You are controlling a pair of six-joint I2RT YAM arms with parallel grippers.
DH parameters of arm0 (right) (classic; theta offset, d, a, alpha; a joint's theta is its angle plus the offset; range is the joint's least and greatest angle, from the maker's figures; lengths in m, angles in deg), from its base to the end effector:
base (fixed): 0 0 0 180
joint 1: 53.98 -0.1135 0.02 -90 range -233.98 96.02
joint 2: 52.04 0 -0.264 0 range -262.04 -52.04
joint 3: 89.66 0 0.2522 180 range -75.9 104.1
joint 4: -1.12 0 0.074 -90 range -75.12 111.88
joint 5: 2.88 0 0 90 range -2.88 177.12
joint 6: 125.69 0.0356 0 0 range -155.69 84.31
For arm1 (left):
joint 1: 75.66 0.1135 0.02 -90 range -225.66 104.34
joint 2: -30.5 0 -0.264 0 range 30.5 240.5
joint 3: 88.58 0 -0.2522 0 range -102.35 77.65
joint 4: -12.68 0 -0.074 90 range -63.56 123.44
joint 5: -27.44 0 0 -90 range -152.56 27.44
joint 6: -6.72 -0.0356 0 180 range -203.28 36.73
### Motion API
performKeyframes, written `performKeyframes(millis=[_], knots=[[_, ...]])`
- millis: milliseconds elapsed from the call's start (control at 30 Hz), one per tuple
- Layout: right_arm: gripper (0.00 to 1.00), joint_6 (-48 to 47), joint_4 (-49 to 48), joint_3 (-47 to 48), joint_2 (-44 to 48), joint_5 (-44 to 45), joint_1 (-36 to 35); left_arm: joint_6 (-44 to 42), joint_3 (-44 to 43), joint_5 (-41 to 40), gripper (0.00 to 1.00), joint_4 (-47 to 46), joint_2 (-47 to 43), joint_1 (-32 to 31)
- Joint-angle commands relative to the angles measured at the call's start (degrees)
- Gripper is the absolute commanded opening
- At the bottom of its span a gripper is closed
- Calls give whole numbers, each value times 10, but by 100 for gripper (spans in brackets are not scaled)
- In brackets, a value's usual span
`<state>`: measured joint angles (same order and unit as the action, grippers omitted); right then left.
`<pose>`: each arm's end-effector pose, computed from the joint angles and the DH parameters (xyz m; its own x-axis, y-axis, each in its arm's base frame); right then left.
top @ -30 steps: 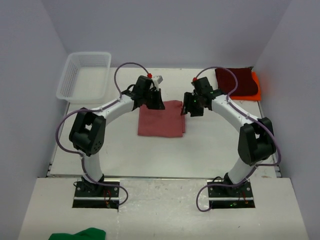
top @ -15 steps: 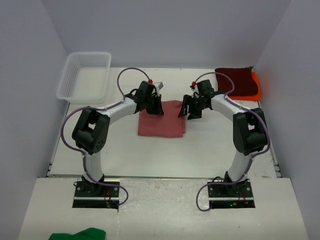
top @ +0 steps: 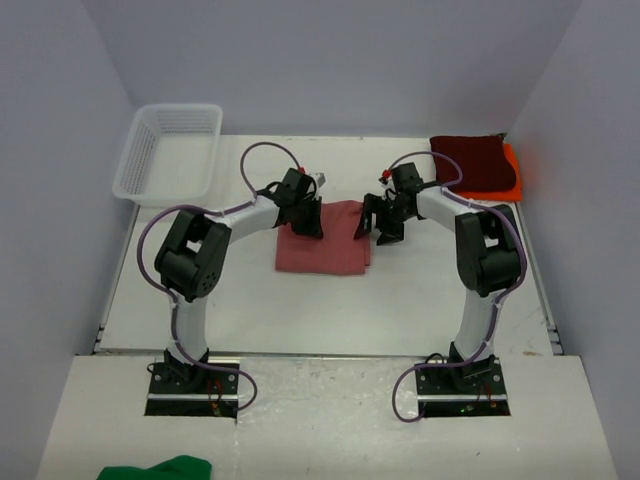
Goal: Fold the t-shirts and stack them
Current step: Put the neatly folded tshirt into the corner of the board with the right arm
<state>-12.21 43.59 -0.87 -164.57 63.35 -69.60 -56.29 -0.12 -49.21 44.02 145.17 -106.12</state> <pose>0.3766 0.1202 0.1583 -0.9688 0.1077 -0.2230 -0.0185 0.8664 0.4990 0.3624 -0.2227 0.1659 -0.9014 0.0179 -0.4326 0.2242 0.8740 -0.4312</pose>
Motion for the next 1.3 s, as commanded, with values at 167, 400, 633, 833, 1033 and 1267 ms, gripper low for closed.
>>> performKeyframes(millis=[167,400,633,833,1033,1267], knots=[[77,14,-24,-3,-19,-46,3,-2,-33,-29,0,33,32,0],[80,31,-45,-22,-21,-58,1,0,-29,-22,0,30,41,-1],[81,62,-56,-8,-35,-64,-33,3,-22,-10,0,25,42,-1],[81,81,-36,28,-58,-45,-64,4,-14,-1,0,23,27,-1],[73,82,-14,61,-74,-42,-78,4,-9,5,0,20,15,-1],[38,93,1,81,-81,-25,-79,-1,-2,10,0,17,14,-1]])
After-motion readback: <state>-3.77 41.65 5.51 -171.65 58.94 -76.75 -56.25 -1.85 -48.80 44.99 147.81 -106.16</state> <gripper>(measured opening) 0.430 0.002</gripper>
